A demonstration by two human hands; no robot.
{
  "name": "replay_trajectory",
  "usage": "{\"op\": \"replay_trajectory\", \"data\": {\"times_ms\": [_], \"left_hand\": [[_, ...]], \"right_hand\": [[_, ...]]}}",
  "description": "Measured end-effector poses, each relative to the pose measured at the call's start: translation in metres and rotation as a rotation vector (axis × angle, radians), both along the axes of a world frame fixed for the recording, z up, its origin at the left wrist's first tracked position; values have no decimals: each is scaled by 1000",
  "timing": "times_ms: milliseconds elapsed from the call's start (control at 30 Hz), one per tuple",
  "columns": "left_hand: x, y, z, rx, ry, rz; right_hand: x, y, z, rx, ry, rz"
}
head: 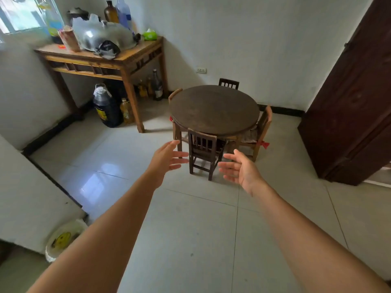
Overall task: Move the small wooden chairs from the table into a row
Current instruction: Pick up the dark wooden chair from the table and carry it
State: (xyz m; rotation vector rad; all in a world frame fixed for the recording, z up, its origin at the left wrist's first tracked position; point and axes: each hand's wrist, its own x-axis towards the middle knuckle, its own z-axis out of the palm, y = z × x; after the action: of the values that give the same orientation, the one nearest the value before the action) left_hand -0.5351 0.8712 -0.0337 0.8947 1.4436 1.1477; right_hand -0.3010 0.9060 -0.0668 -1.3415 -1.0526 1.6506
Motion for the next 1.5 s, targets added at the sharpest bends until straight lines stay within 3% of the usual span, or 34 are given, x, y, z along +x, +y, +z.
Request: {"op": "replay_trajectory", "data": {"times_ms": [500,833,900,967,1067,1133,1300,1500], "left_hand": [[-44,299,-69,-117,44,-15],[-85,476,-161,-132,120,-108],[-88,511,-188,-159,221,-186],[-90,540,-215,-150,476,-308],[-88,575,-255,-9,1021,-600],[-84,594,-288,60,1172,-772],[-72,621,-353,146,1445,-1005],[-63,631,-387,456,1571,-966]], "right_hand": [[-55,301,-56,-82,-55,-27],[-105,468,-139,-109,-186,-105],[-115,495,-167,-68,-308,-83],[-123,514,-196,-5,-514,19],[-132,536,-241,149,-1051,253],[-139,548,-272,216,-1304,405],[-151,562,-330,211,-1448,563],[-152,575,-358,346,-1503,581]]}}
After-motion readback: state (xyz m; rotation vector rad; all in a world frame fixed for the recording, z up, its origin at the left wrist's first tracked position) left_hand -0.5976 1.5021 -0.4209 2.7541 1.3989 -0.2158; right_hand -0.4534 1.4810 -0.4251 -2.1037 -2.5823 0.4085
